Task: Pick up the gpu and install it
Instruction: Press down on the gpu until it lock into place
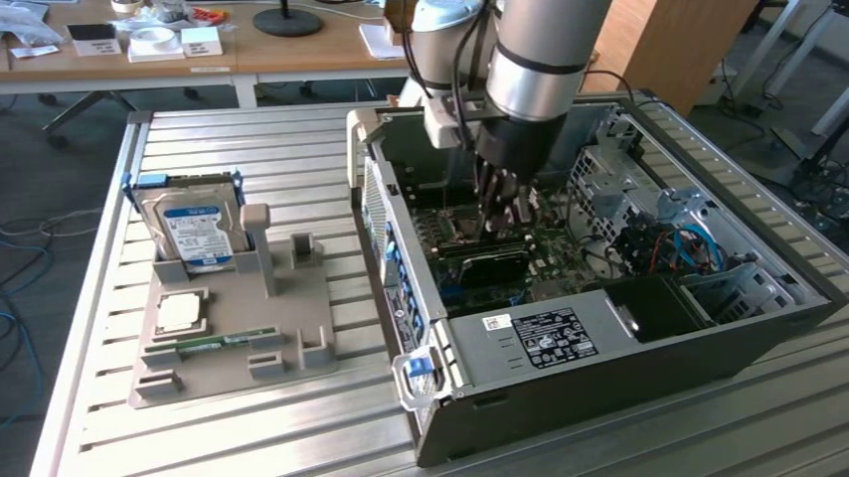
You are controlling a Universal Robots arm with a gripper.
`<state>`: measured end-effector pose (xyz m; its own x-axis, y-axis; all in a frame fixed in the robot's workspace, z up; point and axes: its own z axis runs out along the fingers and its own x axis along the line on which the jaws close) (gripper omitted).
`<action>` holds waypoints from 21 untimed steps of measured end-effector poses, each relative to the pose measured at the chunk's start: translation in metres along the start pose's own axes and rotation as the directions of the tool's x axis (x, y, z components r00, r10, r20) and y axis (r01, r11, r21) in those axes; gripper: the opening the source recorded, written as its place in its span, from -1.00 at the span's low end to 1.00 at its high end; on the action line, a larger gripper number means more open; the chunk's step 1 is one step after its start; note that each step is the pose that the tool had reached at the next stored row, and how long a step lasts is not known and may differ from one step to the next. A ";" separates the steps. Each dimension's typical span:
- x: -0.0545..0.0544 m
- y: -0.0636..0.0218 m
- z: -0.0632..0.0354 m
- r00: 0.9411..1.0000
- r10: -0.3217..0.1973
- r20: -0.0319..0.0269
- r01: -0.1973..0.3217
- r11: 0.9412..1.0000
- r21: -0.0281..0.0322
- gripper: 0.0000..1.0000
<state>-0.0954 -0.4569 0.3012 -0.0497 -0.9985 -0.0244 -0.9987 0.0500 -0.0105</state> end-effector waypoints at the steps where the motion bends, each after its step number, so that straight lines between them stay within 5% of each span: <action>1: 0.000 0.0000 -0.0040 1.000 0.000 -0.001 0.000 1.000 0.000 -0.79; 13: -0.001 -0.0009 -0.0485 1.000 0.000 -0.004 0.000 1.000 0.000 -0.79; 21: -0.001 -0.0010 -0.0553 1.000 0.000 -0.004 0.000 1.000 0.000 -0.79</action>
<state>-0.0950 -0.4569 0.3565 -0.0498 -0.9985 -0.0205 -0.9987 0.0500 -0.0108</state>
